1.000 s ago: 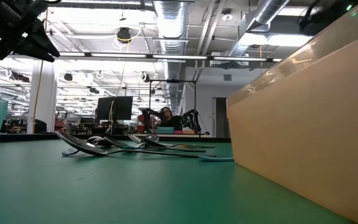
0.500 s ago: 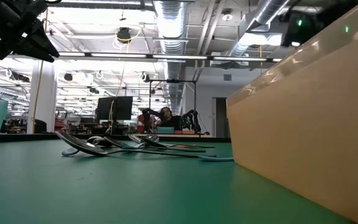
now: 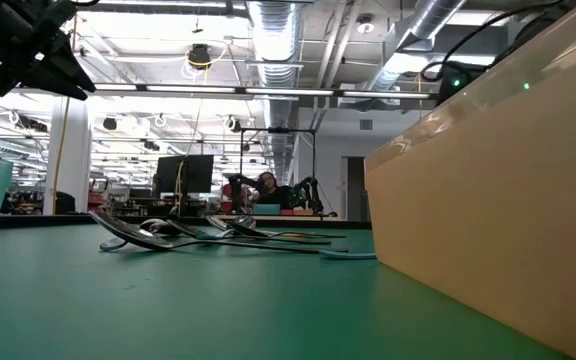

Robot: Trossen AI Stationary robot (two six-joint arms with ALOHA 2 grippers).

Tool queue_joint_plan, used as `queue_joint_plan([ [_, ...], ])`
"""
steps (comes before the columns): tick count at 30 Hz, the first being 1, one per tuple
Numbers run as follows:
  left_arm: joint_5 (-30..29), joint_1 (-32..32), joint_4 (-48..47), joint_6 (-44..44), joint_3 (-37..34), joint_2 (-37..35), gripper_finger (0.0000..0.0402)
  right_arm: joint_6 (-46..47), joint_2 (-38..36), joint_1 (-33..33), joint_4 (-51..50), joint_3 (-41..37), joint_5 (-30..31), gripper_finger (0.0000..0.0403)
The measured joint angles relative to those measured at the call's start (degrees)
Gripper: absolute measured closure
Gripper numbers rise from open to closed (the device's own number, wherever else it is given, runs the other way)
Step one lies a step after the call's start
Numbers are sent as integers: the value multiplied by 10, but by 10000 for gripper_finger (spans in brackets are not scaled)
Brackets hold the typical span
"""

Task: Sort silverware by color (type)
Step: Put the black spoon into the orange bin

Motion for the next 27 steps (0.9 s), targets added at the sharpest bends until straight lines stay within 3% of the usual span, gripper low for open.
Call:
queue_joint_plan([
  [8, -1, 0, -9, 0, 0, 0, 296, -16, 75, -5, 21, 5, -18, 169],
  [19, -13, 0, -15, 0, 0, 0, 296, -18, 65, -5, 20, 1, -17, 314],
  [27, -15, 0, -15, 0, 0, 0, 296, -5, 66, -4, 17, 2, -7, 385],
])
